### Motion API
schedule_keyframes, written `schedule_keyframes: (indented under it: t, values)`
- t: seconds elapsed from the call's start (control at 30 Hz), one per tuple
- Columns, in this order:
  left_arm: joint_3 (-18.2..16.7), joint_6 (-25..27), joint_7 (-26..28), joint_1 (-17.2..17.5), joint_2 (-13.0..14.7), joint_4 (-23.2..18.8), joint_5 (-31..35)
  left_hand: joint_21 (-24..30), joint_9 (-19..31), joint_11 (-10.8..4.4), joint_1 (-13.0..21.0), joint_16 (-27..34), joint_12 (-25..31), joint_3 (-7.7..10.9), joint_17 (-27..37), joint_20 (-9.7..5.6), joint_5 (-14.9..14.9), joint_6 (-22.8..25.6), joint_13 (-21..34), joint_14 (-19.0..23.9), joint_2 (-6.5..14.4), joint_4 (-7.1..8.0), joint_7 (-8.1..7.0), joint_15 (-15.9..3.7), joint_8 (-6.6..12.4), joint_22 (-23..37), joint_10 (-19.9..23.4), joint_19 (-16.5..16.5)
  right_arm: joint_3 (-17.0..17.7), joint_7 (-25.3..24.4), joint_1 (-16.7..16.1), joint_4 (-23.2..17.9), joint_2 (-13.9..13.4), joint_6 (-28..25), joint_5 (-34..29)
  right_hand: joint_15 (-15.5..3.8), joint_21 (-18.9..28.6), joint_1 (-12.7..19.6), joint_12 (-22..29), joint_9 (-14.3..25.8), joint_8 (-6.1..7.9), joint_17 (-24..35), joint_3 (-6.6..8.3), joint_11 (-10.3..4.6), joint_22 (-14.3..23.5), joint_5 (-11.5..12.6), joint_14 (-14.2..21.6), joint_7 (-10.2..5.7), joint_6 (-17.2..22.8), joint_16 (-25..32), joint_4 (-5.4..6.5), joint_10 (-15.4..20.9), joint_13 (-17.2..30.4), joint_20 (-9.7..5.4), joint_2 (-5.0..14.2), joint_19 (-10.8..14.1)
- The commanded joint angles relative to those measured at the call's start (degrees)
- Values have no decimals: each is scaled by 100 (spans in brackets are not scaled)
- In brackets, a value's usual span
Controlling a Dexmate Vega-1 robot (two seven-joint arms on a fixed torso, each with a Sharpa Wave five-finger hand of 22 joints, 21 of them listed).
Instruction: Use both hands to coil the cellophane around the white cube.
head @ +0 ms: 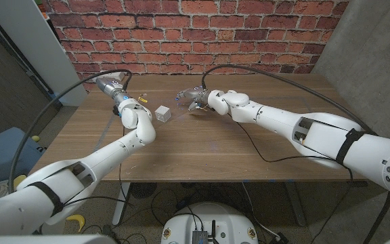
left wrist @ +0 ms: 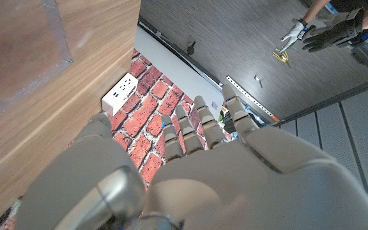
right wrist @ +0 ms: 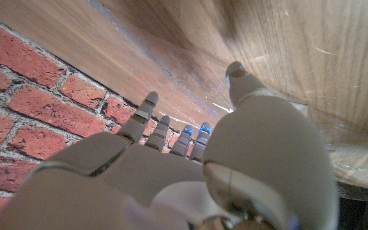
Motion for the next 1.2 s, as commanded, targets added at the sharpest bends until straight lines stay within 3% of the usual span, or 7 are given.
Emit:
schedule_keyframes:
  t: [0.03,0.17,0.27,0.57,0.73,0.93,1.2]
  values:
    - [-745,-15,-257,514,-42,-834,362,-75,0,-37,174,24,-83,230,-139,25,-53,20,-116,-38,378,-73,18,-26,-41,10,77,-45,-233,-117,164,533,325,60,-94,-277,8,-56,48,19,32,12,-39,-10,19,41,-13,-35,-34,39,5,-6,4,-12,-9,-5]
    - [-1093,-691,-979,844,94,-1898,12,-171,2,-204,137,145,57,312,-329,27,-155,802,-293,255,455,-184,34,-161,144,10,921,5,-286,-191,211,719,429,88,-73,-273,14,-73,68,20,50,9,-63,9,19,57,-3,-33,-8,50,10,30,3,-3,-13,0]
    - [-1320,-1004,-1571,936,55,-2308,-239,-212,-3,-156,115,187,56,306,-369,33,-162,1017,-348,419,398,-239,70,-166,172,12,1077,-2,-318,-208,242,842,502,98,-38,-268,20,-95,75,21,62,9,-83,15,19,68,9,-31,13,60,19,43,2,10,-16,11]
    - [-1559,-1527,-2103,1280,134,-3071,-625,-546,-6,199,-498,-39,-495,-181,-397,50,-93,510,-578,-274,-283,-233,257,387,-191,11,216,-260,-345,-266,210,716,479,-102,10,-225,24,-296,80,21,78,19,-223,127,19,118,-3,-28,42,78,102,31,-1,76,-81,-6]
    - [-1524,-1936,-2835,1333,231,-3346,-302,-862,-18,339,-563,-70,-700,-390,-421,49,45,-500,-723,-860,-559,-323,407,657,-311,4,-399,-544,-338,-281,148,470,361,-243,-10,-215,21,-365,82,21,77,24,-267,163,19,140,1,-29,38,89,133,27,-1,110,-86,-23]
    - [-1539,-2511,-3686,1358,198,-3497,83,-1093,-25,521,-347,-88,-749,-419,-430,49,157,-1061,-793,-1351,-571,-466,628,922,-265,11,-967,-738,-318,-272,89,243,264,-350,-40,-205,23,-420,92,21,82,29,-299,184,20,159,6,-28,50,99,160,46,-2,134,-72,-29]
    - [-1612,-3324,-4500,1347,14,-3478,369,-1230,-35,822,175,-65,-714,-225,-448,47,176,-1401,-846,-1605,-310,-715,988,1039,-222,20,-1236,-747,-373,-223,38,103,229,-488,-165,-206,9,-379,78,19,75,12,-321,102,19,205,-23,-31,29,86,112,1,-4,145,-93,-81]
